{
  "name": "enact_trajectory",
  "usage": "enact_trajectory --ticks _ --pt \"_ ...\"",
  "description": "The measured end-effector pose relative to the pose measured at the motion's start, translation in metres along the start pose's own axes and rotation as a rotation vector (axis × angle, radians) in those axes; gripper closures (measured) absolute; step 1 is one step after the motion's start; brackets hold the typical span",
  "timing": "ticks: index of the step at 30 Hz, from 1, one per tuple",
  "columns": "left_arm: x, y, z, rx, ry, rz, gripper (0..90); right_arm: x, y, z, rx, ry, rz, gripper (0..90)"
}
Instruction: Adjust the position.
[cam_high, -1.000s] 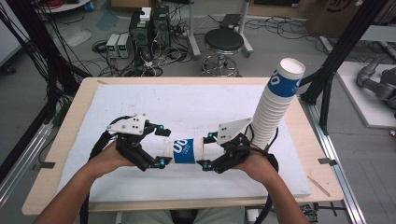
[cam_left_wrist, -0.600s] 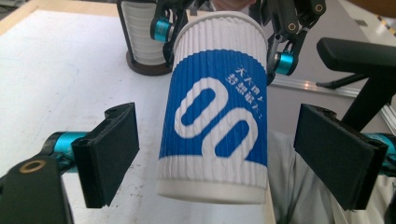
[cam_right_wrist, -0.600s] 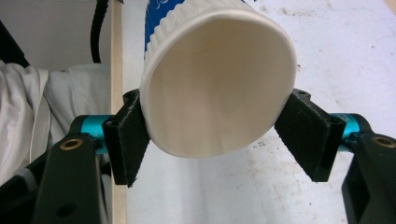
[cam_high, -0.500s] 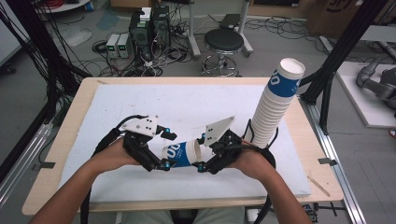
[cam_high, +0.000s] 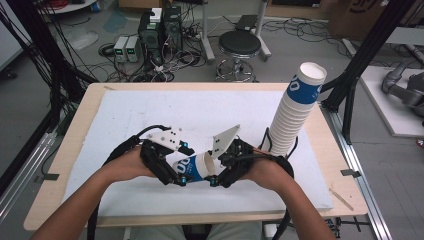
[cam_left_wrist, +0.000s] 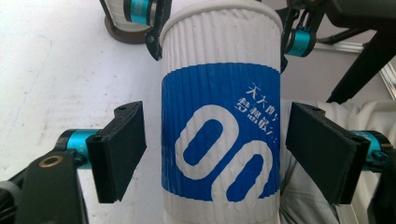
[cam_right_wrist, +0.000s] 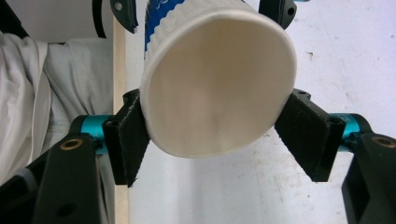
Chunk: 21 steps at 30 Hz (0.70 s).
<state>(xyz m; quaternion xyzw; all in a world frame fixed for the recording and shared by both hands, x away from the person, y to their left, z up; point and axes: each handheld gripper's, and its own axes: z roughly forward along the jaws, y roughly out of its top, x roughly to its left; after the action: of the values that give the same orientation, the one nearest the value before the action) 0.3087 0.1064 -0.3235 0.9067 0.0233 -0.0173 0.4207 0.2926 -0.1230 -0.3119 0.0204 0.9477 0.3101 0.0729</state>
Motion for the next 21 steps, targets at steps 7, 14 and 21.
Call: enact_trajectory --ticks 7,14,21 --pt "0.0 0.006 0.005 0.062 -0.013 0.015 23.2 0.001 0.007 0.002 0.049 -0.002 -0.026 29.0" --pt "0.001 0.006 0.01 0.095 -0.023 0.018 26.8 0.003 0.011 0.005 0.09 0.002 -0.031 29.0" --pt "0.001 0.004 0.015 0.119 -0.037 0.026 30.3 0.005 0.014 0.008 0.133 0.002 -0.046 29.8"
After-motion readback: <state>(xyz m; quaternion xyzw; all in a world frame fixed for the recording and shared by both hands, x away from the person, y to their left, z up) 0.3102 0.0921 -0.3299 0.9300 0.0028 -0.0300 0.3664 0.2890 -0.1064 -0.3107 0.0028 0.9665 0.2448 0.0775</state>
